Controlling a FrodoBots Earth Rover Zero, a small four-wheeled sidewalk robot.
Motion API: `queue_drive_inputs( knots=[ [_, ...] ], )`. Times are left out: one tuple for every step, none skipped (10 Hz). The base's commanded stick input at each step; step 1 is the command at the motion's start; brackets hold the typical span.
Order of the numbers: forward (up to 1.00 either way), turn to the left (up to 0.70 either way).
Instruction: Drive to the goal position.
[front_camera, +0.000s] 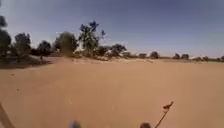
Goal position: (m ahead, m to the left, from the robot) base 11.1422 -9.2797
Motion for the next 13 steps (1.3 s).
queue_drive_inputs(
  knots=[
    [0.70,0.00],
    [0.70,0.00],
    [0.70,0.00],
    [0.70,0.00],
    [0.70,0.00],
    [0.70,0.00],
    [0.70,0.00],
    [0.70,0.00],
    [0.70,0.00],
    [0.70,0.00],
    [0.70,0.00],
    [0.70,0.00],
    [0.70,0.00]
  ],
)
